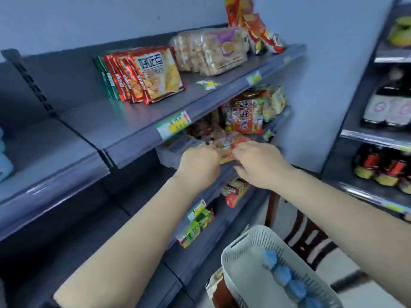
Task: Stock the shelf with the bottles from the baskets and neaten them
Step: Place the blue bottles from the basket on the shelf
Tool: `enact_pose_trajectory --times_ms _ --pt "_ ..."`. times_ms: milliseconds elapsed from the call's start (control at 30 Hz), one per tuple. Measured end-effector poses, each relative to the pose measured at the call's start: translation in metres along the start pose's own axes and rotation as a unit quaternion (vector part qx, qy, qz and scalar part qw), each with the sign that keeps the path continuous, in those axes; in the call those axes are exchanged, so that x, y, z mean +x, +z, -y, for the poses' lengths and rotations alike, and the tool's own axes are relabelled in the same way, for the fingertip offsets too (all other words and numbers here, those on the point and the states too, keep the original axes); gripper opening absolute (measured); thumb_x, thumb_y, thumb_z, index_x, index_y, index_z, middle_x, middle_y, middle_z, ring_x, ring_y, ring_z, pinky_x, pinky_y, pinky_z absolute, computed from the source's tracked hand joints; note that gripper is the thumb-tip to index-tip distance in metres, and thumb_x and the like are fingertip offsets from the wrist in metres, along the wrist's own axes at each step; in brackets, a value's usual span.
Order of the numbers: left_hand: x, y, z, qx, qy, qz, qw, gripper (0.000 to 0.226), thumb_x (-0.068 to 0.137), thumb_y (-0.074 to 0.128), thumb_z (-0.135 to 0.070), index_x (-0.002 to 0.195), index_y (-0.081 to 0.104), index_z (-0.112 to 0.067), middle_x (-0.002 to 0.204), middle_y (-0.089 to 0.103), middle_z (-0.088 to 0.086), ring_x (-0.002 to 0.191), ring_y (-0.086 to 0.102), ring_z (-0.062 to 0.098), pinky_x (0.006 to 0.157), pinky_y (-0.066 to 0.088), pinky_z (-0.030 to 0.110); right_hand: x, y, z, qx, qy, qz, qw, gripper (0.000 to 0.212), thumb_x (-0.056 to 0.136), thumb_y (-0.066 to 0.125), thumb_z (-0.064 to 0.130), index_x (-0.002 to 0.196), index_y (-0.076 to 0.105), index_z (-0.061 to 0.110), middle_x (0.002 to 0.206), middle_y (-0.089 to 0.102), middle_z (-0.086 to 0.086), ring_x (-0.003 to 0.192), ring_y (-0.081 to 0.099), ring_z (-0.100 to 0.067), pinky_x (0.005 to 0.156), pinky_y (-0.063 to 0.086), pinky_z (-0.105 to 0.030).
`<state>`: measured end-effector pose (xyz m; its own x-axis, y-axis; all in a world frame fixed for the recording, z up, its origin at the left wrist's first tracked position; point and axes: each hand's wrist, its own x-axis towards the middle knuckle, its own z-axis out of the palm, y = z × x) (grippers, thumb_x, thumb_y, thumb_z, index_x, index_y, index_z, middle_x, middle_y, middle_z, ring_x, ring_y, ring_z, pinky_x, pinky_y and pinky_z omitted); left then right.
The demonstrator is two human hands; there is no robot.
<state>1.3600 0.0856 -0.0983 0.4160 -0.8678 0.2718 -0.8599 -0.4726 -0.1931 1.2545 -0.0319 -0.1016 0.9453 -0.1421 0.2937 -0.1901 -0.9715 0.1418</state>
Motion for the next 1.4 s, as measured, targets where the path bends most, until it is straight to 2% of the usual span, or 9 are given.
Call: enact_pose_trajectory --times_ms 100,267,367,500,633,867,1100,1233,1400 --pt "0.015 0.033 -0.036 -0.024 0.048 0.044 0.998 0.017 0.091 0.046 -0.016 0.105 0.055 -0.010 0.110 0.060 0.007 0.103 0.056 0.028 0.063 0.036 0.031 -0.032 0.031 -0.024 0.023 0.064 0.042 0.997 0.022 0.092 0.048 0.028 0.107 0.053 0.012 0.111 0.055 -0.004 0.109 0.051 -0.025 0.071 0.039 -0.034" --pt "0.031 0.098 -0.081 -0.085 0.113 0.094 0.986 0.021 0.089 0.047 -0.016 0.107 0.057 -0.011 0.110 0.060 0.008 0.106 0.056 0.029 0.065 0.040 0.033 -0.075 0.091 -0.047 0.049 0.161 0.091 0.982 0.021 0.089 0.049 0.026 0.104 0.055 0.013 0.110 0.058 -0.003 0.109 0.054 -0.024 0.073 0.039 -0.031" --pt "0.034 0.140 -0.103 -0.122 0.143 0.151 0.971 0.022 0.090 0.049 -0.021 0.109 0.057 -0.014 0.114 0.058 0.005 0.110 0.052 0.026 0.075 0.043 0.034 -0.098 0.132 -0.055 0.107 0.230 0.136 0.958 0.025 0.088 0.049 0.027 0.108 0.056 0.013 0.113 0.058 -0.003 0.110 0.054 -0.024 0.083 0.046 -0.034" --pt "0.035 0.202 -0.130 -0.202 0.155 0.224 0.941 0.011 0.088 0.051 -0.021 0.094 0.057 -0.014 0.102 0.060 0.005 0.100 0.057 0.026 0.070 0.044 0.037 -0.124 0.192 -0.062 0.156 0.299 0.198 0.920 0.027 0.088 0.052 0.027 0.110 0.054 0.012 0.113 0.057 -0.005 0.107 0.054 -0.025 0.080 0.048 -0.036" --pt "0.031 0.270 -0.157 -0.235 0.130 0.300 0.915 0.028 0.086 0.054 -0.017 0.113 0.058 -0.020 0.115 0.060 0.000 0.107 0.057 0.023 0.079 0.046 0.033 -0.147 0.257 -0.063 0.186 0.370 0.246 0.876 0.027 0.087 0.053 0.028 0.111 0.053 0.014 0.111 0.057 -0.003 0.104 0.055 -0.025 0.073 0.044 -0.033" --pt "0.010 0.402 -0.200 -0.255 0.096 0.410 0.871 0.046 0.086 0.057 -0.021 0.131 0.047 -0.022 0.129 0.054 -0.002 0.118 0.052 0.019 0.094 0.043 0.030 -0.182 0.389 -0.050 0.217 0.420 0.314 0.824 0.037 0.089 0.053 0.028 0.123 0.048 0.014 0.124 0.054 -0.006 0.114 0.054 -0.025 0.089 0.044 -0.033" --pt "-0.018 0.504 -0.232 -0.297 0.065 0.393 0.868 0.054 0.088 0.055 -0.011 0.138 0.037 -0.020 0.136 0.045 0.001 0.122 0.049 0.022 0.099 0.039 0.034 -0.201 0.486 -0.039 0.172 0.399 0.332 0.837 0.050 0.093 0.048 0.035 0.137 0.035 0.015 0.129 0.053 -0.006 0.115 0.053 -0.026 0.088 0.043 -0.031" --pt "-0.026 0.542 -0.242 -0.339 0.064 0.361 0.866 0.052 0.085 0.056 -0.008 0.134 0.042 -0.018 0.133 0.046 0.003 0.119 0.051 0.023 0.097 0.042 0.038 -0.204 0.514 -0.035 0.150 0.395 0.282 0.861 0.042 0.095 0.046 0.037 0.130 0.042 0.014 0.116 0.063 -0.006 0.102 0.062 -0.027 0.078 0.046 -0.031" --pt "-0.031 0.560 -0.244 -0.396 0.047 0.330 0.856 0.054 0.084 0.063 -0.015 0.135 0.045 -0.016 0.131 0.050 0.005 0.119 0.051 0.022 0.098 0.040 0.032 -0.204 0.525 -0.033 0.170 0.416 0.248 0.858 0.038 0.095 0.046 0.037 0.126 0.045 0.014 0.116 0.062 -0.006 0.103 0.061 -0.028 0.077 0.045 -0.031"
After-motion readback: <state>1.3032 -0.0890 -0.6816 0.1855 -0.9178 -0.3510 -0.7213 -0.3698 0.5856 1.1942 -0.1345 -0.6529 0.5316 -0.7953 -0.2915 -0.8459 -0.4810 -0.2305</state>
